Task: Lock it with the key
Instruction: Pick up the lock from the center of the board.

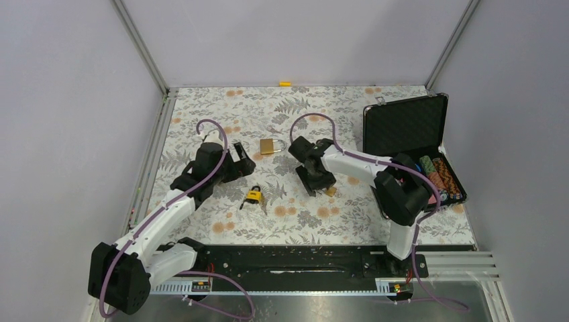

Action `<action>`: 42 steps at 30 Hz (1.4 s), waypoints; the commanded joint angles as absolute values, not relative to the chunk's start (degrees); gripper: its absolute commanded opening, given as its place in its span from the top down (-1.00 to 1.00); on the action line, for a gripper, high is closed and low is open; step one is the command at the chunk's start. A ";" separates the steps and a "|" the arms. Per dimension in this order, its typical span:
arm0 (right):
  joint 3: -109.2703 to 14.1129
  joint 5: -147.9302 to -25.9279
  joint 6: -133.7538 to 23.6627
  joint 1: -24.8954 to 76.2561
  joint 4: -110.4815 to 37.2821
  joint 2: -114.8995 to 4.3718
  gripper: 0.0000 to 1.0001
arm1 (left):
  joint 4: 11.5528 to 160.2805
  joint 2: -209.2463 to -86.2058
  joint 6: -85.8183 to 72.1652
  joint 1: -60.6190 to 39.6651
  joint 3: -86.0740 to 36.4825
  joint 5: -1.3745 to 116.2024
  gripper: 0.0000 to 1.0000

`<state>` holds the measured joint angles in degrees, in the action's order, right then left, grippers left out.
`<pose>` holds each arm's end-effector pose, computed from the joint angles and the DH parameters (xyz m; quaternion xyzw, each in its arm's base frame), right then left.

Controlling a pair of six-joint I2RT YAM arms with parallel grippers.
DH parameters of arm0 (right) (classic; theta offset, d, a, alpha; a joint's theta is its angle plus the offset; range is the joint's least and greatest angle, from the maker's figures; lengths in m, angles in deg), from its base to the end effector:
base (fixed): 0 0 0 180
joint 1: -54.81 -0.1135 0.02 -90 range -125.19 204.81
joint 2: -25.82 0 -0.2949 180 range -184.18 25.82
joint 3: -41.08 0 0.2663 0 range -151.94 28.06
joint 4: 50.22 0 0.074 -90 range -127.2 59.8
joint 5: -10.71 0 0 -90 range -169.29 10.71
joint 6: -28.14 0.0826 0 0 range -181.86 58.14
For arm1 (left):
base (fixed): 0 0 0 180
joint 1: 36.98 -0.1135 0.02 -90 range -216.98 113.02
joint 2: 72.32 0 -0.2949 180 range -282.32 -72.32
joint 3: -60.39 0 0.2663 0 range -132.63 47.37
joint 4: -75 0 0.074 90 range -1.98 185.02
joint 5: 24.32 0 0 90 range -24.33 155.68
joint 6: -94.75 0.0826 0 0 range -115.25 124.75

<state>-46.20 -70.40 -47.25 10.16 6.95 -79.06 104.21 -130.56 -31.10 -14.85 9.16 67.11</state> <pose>0.2867 0.2653 0.1678 -0.2462 0.9571 -0.0015 0.1528 0.2374 -0.0943 0.2392 -0.1121 0.8847 -0.2094 0.4010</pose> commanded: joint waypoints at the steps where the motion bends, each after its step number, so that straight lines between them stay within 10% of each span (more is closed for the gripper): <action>1: -49.10 -65.75 -51.33 8.99 10.57 -81.98 -0.14 | 101.43 -129.60 -30.35 -15.77 9.25 65.24 -0.98; 22: -53.28 -64.85 -55.46 8.01 9.90 -88.53 0.42 | 101.64 -129.53 -29.45 -18.07 9.18 62.27 -0.98; 29: -54.41 -65.62 -54.93 8.05 9.71 -86.38 1.00 | 100.95 -129.08 -29.09 -18.35 9.45 60.41 -0.98; 42: -57.43 -67.25 -45.88 8.05 5.08 -67.69 1.00 | 93.05 -126.63 -28.07 -18.34 10.02 44.34 -0.98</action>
